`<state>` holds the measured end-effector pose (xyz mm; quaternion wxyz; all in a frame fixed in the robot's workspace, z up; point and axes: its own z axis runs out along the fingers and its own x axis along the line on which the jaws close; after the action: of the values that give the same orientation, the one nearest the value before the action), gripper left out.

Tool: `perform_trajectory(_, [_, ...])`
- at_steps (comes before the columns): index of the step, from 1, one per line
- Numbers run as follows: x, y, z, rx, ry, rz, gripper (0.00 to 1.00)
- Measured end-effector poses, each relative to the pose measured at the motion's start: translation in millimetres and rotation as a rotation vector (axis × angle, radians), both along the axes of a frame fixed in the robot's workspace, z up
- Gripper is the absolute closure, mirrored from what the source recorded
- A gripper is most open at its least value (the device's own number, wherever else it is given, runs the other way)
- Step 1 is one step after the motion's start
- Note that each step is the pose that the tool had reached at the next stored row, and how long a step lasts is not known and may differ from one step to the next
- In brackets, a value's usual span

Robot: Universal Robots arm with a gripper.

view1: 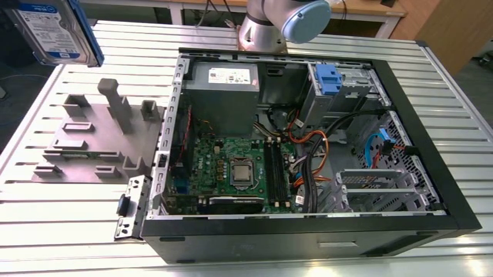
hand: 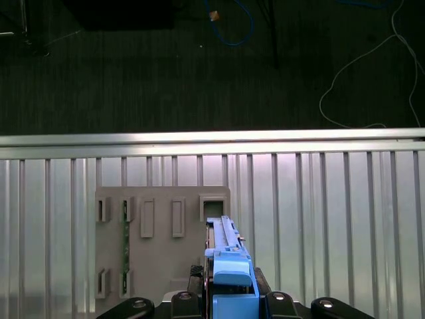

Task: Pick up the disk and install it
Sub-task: 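Pick up the disk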

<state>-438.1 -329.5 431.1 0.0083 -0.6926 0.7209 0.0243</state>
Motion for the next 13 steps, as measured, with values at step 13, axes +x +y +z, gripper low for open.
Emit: perform_trajectory(13, [0.0,0.0,5.4,0.0,0.0,0.0,0.63])
